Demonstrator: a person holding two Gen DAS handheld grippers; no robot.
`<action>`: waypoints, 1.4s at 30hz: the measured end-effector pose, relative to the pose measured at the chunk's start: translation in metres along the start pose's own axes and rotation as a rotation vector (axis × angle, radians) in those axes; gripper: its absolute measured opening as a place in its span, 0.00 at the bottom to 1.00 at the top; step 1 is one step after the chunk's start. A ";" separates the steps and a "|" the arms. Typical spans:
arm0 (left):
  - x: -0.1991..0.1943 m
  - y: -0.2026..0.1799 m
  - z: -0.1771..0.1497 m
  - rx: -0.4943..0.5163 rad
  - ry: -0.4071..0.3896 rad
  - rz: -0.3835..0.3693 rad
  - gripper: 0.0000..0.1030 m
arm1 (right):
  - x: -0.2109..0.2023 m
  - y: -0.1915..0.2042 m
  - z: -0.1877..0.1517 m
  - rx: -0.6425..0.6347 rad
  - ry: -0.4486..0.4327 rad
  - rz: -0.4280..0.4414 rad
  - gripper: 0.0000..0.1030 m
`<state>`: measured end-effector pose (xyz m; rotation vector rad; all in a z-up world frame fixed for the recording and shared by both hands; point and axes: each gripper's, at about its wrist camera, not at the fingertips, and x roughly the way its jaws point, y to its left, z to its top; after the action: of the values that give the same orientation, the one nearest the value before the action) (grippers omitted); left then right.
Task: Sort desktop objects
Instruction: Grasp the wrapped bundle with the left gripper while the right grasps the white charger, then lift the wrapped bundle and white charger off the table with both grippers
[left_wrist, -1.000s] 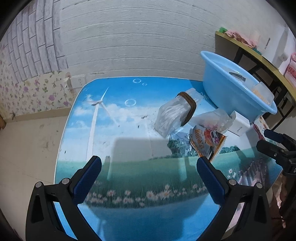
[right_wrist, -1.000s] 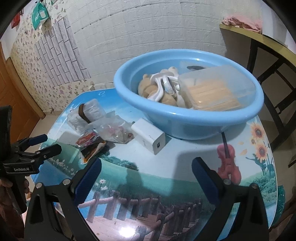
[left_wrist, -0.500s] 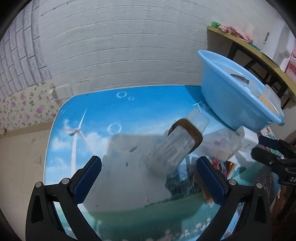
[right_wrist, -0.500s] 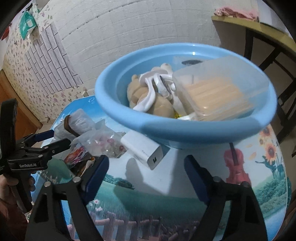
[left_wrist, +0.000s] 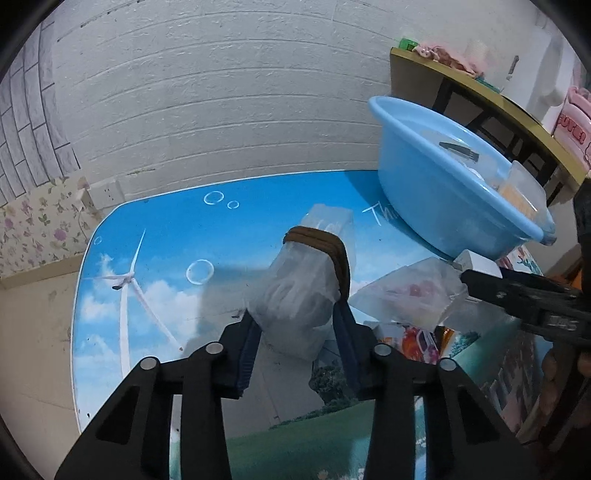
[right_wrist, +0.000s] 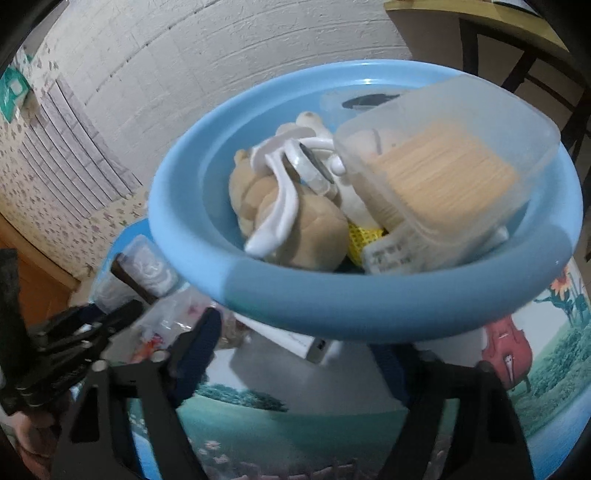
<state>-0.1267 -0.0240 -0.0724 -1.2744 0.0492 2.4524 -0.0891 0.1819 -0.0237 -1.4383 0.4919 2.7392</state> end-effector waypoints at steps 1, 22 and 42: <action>-0.001 0.000 -0.001 -0.001 -0.001 0.002 0.34 | 0.000 -0.002 -0.001 -0.008 0.006 0.013 0.52; -0.004 -0.013 -0.004 0.033 -0.014 0.063 0.34 | -0.035 -0.044 -0.026 -0.046 -0.025 0.001 0.51; -0.032 -0.019 -0.041 -0.048 -0.009 0.081 0.22 | -0.057 -0.060 -0.043 -0.163 -0.054 -0.033 0.52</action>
<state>-0.0711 -0.0245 -0.0681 -1.3049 0.0412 2.5424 -0.0126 0.2349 -0.0162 -1.3849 0.2454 2.8412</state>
